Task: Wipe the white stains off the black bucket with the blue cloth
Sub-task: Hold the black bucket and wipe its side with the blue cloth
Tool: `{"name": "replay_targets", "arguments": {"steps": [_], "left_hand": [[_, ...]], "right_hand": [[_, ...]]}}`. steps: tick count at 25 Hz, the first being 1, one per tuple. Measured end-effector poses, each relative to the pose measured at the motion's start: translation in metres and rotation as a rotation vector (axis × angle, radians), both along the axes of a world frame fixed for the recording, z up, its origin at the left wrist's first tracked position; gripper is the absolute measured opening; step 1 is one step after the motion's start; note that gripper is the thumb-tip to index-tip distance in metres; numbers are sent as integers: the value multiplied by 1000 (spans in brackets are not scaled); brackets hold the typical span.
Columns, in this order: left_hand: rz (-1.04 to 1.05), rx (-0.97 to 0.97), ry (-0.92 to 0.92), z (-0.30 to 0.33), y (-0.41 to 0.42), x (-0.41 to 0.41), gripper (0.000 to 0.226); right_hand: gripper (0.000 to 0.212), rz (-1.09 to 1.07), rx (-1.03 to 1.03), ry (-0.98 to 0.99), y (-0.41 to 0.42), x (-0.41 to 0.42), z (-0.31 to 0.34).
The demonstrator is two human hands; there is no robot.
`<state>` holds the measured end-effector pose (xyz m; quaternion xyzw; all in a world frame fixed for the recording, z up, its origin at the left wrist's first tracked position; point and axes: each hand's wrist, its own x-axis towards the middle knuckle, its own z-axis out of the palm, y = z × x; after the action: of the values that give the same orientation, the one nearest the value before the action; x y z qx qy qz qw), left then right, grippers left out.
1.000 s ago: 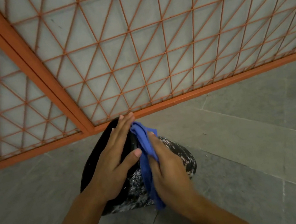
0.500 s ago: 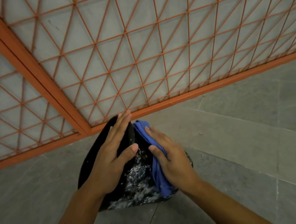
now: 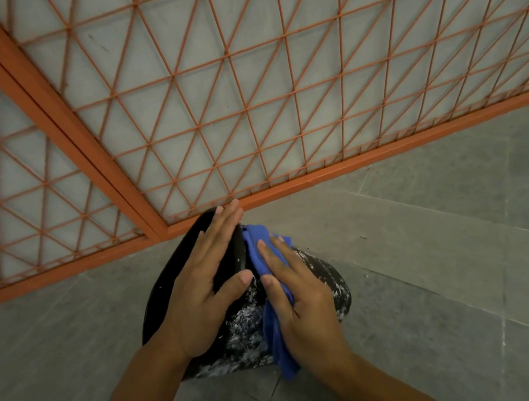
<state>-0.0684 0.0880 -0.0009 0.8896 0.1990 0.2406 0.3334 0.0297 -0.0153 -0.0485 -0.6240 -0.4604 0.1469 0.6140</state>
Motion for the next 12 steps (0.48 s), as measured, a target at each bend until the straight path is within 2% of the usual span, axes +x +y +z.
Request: {"name": "replay_targets", "arguments": {"steps": [4, 8, 12], "left_hand": [[55, -10, -6, 3, 8, 3, 66], [1, 47, 11, 2, 1, 6, 66], [60, -50, -16, 3, 5, 9, 63]], "right_hand": [[36, -21, -55, 35, 12, 25, 2], [38, -69, 47, 42, -15, -9, -5], [35, -19, 25, 81, 6, 7, 7]]}}
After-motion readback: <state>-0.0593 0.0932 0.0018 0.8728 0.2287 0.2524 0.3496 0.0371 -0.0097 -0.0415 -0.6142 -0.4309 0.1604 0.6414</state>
